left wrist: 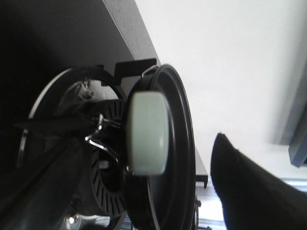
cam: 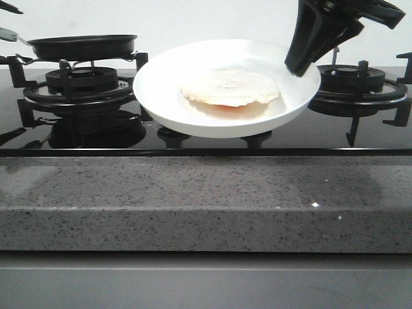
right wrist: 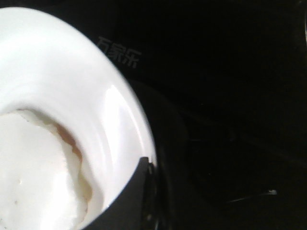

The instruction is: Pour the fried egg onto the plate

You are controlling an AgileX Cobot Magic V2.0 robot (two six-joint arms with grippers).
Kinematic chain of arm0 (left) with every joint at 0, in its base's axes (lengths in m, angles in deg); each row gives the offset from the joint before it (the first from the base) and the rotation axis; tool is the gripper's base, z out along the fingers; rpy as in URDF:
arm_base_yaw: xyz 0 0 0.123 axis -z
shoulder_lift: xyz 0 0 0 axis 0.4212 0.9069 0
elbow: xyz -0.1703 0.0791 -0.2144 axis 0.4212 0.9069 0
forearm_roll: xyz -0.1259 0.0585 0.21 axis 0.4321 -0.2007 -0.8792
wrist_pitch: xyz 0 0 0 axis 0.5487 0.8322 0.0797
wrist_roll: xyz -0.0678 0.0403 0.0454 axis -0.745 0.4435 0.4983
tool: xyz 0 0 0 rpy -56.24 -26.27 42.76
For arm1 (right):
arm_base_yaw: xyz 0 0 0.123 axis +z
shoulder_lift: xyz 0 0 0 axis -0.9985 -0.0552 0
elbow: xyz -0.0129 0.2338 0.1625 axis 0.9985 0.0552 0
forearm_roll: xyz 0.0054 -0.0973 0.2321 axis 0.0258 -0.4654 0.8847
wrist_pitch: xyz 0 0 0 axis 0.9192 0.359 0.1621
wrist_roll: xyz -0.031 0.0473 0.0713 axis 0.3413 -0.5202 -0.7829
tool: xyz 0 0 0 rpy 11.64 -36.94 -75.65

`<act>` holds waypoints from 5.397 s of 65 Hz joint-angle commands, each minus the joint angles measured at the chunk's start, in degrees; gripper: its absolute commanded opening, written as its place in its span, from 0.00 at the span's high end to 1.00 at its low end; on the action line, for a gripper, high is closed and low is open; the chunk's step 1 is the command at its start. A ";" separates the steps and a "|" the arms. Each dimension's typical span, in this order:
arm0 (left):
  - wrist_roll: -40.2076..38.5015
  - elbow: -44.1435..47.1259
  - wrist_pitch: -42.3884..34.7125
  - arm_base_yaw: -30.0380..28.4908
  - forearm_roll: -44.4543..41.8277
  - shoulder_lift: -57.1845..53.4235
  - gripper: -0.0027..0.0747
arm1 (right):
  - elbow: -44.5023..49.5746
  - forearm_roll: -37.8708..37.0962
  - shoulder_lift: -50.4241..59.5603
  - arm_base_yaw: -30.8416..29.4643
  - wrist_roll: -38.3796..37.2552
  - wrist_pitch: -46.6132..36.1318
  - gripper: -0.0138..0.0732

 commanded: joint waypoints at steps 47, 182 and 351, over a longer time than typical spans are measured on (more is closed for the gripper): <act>0.00 -0.58 10.39 -3.04 -7.53 -6.42 0.65 | -1.54 2.01 2.89 0.14 0.15 -2.44 0.89; -12.43 39.67 -37.24 18.77 -68.56 -84.92 0.99 | -1.54 2.01 2.89 0.14 0.15 -2.38 0.89; -12.43 41.11 -37.10 18.77 -67.99 -86.24 0.99 | -40.76 2.11 -23.73 -8.51 -7.56 14.37 0.54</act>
